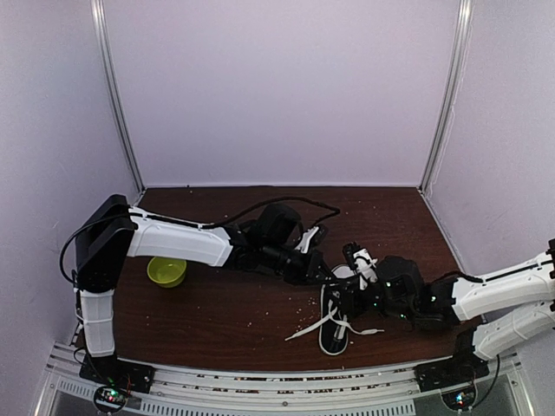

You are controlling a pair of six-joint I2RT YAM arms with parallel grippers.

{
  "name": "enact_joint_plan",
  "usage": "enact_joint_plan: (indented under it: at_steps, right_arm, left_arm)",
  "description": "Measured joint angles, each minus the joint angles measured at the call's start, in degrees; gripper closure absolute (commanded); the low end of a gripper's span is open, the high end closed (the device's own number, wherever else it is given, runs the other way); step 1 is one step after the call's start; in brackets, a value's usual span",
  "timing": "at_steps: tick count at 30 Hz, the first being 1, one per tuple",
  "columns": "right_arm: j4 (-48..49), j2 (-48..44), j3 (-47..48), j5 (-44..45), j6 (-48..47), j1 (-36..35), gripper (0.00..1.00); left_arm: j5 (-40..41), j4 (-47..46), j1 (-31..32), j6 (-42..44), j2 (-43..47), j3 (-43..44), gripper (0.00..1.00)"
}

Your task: Tie the shoes

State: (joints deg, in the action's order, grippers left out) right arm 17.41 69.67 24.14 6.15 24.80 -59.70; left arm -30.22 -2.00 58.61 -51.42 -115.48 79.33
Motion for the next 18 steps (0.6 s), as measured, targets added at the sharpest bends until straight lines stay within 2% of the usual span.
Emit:
enact_joint_plan:
  at_steps: [2,4,9,13,18]
  right_arm:
    - [-2.4,-2.4,0.0,0.0,-0.2,0.0,0.36]
    - [-5.0,-5.3,-0.1,0.0,-0.1,0.0,0.36]
    - [-9.9,-10.9,-2.1,-1.8,1.4,0.0,0.47]
    - [-11.6,-11.0,-5.4,-4.9,3.7,0.0,0.55]
    - [-12.0,-8.7,-6.9,-8.2,5.8,0.0,0.56]
  left_arm:
    - [-0.2,0.0,0.0,0.1,0.0,0.0,1.0]
    - [-0.3,0.0,0.0,0.2,0.0,0.0,1.0]
    - [-0.5,0.4,0.0,1.2,0.0,0.0,1.0]
    - [-0.5,0.9,0.0,2.0,0.0,0.0,1.0]
    - [-0.5,1.9,0.0,2.5,0.0,0.0,1.0]
